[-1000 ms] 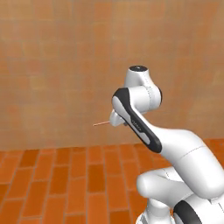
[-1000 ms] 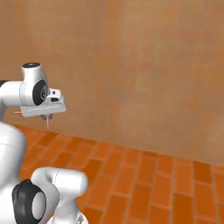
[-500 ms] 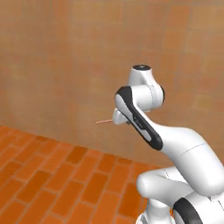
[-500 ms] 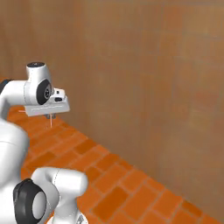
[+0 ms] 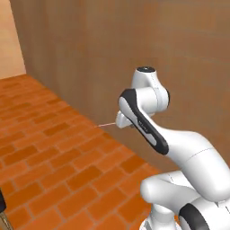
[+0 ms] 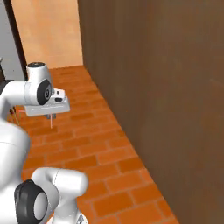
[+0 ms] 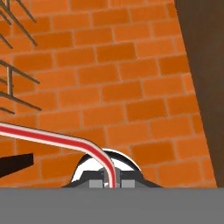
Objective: Take a straw from the drawer in front and place it inside the glass cup on the dining counter.
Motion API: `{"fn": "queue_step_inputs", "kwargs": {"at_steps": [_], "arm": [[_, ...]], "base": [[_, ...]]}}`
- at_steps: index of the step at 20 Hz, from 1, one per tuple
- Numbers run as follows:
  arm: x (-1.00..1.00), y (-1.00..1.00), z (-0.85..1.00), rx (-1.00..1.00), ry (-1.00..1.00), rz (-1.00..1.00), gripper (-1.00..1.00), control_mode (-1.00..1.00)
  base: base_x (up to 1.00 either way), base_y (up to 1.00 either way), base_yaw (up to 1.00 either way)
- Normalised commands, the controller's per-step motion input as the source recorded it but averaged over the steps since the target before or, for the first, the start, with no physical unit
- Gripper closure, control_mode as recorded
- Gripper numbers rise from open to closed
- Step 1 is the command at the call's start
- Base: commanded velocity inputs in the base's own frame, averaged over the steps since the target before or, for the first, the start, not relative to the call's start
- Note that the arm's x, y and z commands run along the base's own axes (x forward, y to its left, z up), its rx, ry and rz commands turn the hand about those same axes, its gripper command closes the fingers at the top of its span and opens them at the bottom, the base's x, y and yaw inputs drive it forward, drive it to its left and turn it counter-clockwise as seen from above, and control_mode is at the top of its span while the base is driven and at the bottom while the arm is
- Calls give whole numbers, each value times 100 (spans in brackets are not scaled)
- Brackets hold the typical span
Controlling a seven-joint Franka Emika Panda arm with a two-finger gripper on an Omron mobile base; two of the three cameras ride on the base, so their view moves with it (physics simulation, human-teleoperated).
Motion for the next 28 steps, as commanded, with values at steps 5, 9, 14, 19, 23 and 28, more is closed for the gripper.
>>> {"fn": "queue_step_inputs", "kwargs": {"at_steps": [5,9,14,19,23,28], "arm": [[0,0,0,0,0,0,100,100],[0,0,0,0,0,0,100,100],[0,0,0,0,0,0,100,100],[0,0,0,0,0,0,100,100],[0,0,0,0,0,0,100,100],[0,0,0,0,0,0,100,100]], "base": [[94,-30,72],[96,-40,62],[100,-46,44],[100,-47,45],[100,-44,51],[100,-48,63]]}}
